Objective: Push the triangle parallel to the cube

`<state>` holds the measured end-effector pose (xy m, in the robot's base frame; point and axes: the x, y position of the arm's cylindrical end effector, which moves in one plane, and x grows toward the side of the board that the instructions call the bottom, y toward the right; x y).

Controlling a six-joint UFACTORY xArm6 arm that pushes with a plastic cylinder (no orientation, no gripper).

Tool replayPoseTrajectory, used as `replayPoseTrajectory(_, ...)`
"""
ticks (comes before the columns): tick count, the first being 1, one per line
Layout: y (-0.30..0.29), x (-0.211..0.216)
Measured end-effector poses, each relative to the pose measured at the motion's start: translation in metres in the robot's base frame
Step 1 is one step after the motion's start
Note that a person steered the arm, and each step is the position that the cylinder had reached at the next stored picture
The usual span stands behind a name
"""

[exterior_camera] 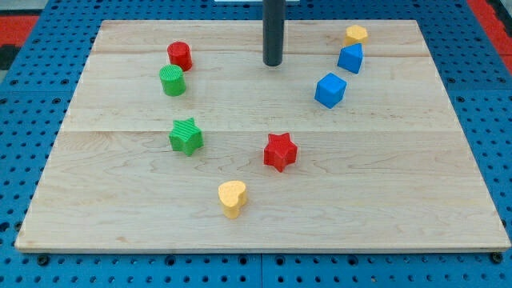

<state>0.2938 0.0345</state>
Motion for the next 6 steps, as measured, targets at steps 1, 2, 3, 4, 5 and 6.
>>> replayPoseTrajectory(1, 0.034, -0.012)
replayPoseTrajectory(2, 0.071, -0.014)
replayPoseTrajectory(3, 0.123, -0.026)
replayPoseTrajectory(4, 0.136, -0.019)
replayPoseTrajectory(5, 0.146, 0.022)
replayPoseTrajectory(6, 0.166, 0.037)
